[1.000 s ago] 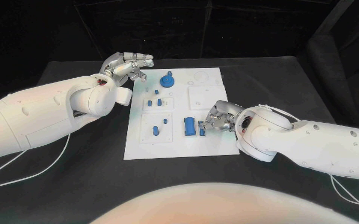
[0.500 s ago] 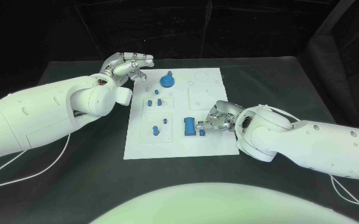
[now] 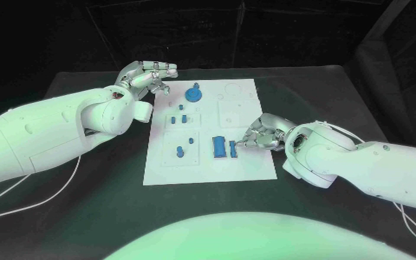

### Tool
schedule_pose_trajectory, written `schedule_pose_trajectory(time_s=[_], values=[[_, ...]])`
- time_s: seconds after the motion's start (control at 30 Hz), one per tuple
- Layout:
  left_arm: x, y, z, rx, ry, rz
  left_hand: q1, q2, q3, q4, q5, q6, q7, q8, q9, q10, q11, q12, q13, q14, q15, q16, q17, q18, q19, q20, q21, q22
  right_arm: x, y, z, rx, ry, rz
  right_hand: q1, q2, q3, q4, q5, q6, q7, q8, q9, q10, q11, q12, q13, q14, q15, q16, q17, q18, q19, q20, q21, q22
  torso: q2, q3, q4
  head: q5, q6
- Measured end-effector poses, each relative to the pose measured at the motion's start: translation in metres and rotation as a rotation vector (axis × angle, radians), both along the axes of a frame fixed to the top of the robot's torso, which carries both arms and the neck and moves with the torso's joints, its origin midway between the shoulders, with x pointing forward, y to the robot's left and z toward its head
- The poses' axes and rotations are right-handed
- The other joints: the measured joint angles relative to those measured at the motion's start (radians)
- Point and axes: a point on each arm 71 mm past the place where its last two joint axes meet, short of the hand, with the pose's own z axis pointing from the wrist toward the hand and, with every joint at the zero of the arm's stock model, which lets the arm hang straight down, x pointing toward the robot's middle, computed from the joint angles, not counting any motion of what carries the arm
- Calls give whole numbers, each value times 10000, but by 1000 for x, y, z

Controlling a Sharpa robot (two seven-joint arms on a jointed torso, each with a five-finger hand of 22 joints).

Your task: Assemble the parts on the task board

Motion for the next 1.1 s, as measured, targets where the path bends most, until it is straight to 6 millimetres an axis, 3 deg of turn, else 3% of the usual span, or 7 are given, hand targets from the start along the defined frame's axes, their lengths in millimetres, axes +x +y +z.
schedule_pose_trajectory(time_s=[0.17,0.27,0.43,0.57,0.77,0.97,1.1], values=[[3,2,-2,34,-16,93,-21,21,-67,9,0,-68,1,165,-12,-127,16,127,11,-964,24,-1138,-1754,7,-432,27,-506,-276,29,-22,12,1597,-368,-664,654,312,107,-226,433,-367,198,-110,-162,-1282,155,-2542,-2026,-387,160,-2210,-2548,705,-1387,157,-2259,-3257,-132,-23,-18,-53,53],[5,2,-3,39,-18,169,-49,49,-67,9,0,-69,1,359,-12,-308,21,154,-36,-1895,63,-2387,-3036,7,-940,70,-1054,-590,49,-35,17,2729,-585,-1253,1050,527,181,-300,457,-473,302,-177,-275,-1786,360,-3859,-3221,-1384,297,-5214,-5452,1087,-2460,244,-4517,-5859,-262,-42,-22,-81,105],[12,12,-8,48,7,537,-57,57,69,117,0,-6,-60,425,-92,-379,92,-255,-339,-2967,239,-4793,-4238,8,-2162,251,-2475,-1526,87,-52,20,4700,-1008,-2253,1624,653,210,-363,339,-208,640,-523,-575,-2257,658,-6168,-5624,-2342,728,-8450,-7381,1083,-3053,640,-7020,-7648,-537,-83,-52,-67,224],[20,19,-13,-16,-1,885,-218,-27,288,218,0,5,-71,213,-146,-336,229,-775,-653,-3499,650,-6959,-5197,7,-3300,633,-3913,-2610,108,-55,17,5843,-1305,-2725,1891,626,258,-515,153,-189,660,-929,-869,-2263,867,-6983,-6870,-3062,1061,-10168,-8285,1084,-3476,984,-8542,-8621,-789,-119,-104,-7,391],[30,28,-23,-213,-12,1427,-321,-131,231,351,0,-96,-126,-193,-160,-684,576,-1440,-803,-4233,1226,-8823,-6012,7,-4906,1274,-5540,-3900,131,-49,12,6941,-1643,-2934,1977,608,245,-723,29,-31,741,-1464,-1382,-2066,1102,-7467,-8417,-3568,1384,-11960,-9641,1083,-3672,1379,-10361,-9809,-1109,-151,-217,77,705],[39,27,-36,-392,48,1879,-321,-131,-30,356,0,-213,-212,-572,-159,-1056,588,-1925,-818,-4552,1238,-9918,-6557,6,-5210,1578,-5909,-4619,150,-34,5,7515,-1793,-2819,1928,657,369,-957,-63,64,728,-1622,-1786,-1962,1195,-7784,-9373,-3495,1546,-12851,-10561,1083,-3517,1593,-11235,-10386,-1333,-128,-290,146,909],[41,22,-39,-486,52,1945,-617,29,-290,389,-17,-464,-251,-757,-214,-1367,567,-2010,-867,-4742,1173,-10371,-6797,4,-5292,1580,-5941,-5089,156,-29,1,7647,-1809,-2747,1558,729,483,-1126,-205,-30,725,-1698,-1965,-2000,1124,-7933,-9761,-3329,1490,-13030,-10927,1083,-3356,1481,-11414,-10569,-1396,-95,-274,180,1016]])
